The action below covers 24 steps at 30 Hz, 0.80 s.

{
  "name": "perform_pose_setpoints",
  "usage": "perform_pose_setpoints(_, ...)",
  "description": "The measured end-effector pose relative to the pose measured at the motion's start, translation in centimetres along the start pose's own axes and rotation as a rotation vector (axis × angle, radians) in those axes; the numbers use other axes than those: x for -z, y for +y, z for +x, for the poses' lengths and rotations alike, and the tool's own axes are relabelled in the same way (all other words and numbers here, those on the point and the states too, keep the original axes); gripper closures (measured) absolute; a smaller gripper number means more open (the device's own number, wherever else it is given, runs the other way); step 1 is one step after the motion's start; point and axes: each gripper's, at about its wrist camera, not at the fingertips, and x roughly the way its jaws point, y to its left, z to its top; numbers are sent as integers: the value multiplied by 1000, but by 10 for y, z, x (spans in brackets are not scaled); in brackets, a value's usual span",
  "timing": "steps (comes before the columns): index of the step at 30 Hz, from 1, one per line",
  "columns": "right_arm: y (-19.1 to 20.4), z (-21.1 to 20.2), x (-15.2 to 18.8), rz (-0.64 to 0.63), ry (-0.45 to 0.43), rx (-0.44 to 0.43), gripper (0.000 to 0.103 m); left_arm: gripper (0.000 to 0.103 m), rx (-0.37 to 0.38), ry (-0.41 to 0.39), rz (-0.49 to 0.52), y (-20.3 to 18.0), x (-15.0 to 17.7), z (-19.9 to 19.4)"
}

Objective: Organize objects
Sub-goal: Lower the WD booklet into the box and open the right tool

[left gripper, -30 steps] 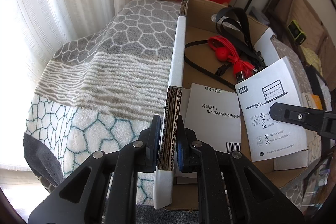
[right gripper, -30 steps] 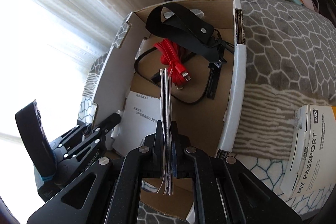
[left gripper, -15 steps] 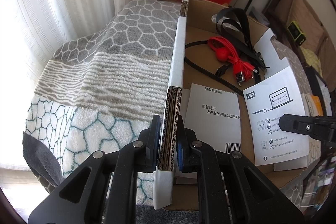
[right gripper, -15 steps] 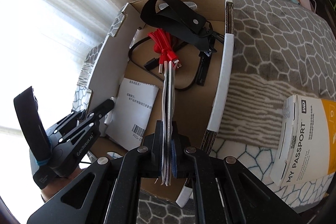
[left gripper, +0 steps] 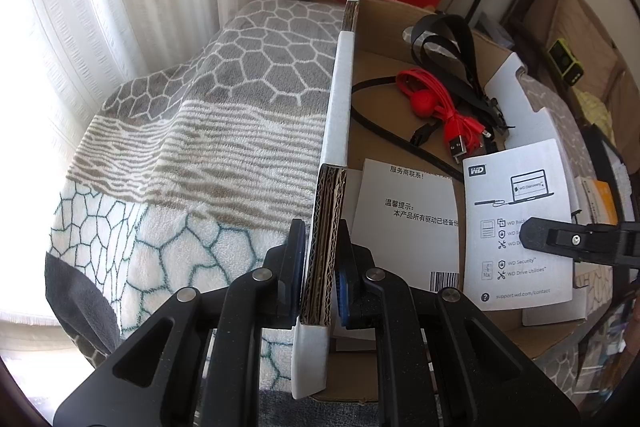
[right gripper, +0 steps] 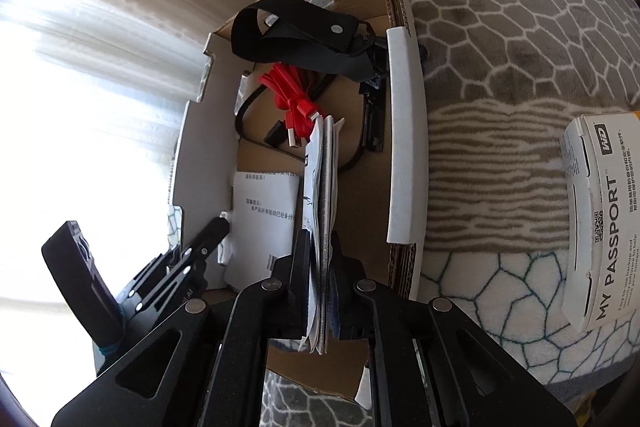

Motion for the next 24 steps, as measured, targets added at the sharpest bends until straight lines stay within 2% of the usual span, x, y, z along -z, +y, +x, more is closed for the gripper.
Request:
perform_pose_setpoints(2, 7, -1, 1, -52, 16, 61, 89, 91, -1, 0, 1, 0, 0, 0)
perform_pose_setpoints(5, 17, -7, 5, -128, 49, 88, 80, 91, -1, 0, 3, 1, 0, 0)
perform_pose_setpoints(7, 20, -11, 10, -156, 51, 94, 65, 91, -3, 0, 3, 1, 0, 0)
perform_pose_setpoints(9, 25, -16, 12, -191, 44, 121, 64, 91, -2, 0, 1, 2, 0, 0)
perform_pose_setpoints(16, 30, -38, 10, -225, 10, 118, 64, 91, -4, -1, 5, 1, -2, -1)
perform_pose_setpoints(24, 21, -67, -6, -214, -54, 127, 64, 91, -4, -3, 6, 0, -3, -3)
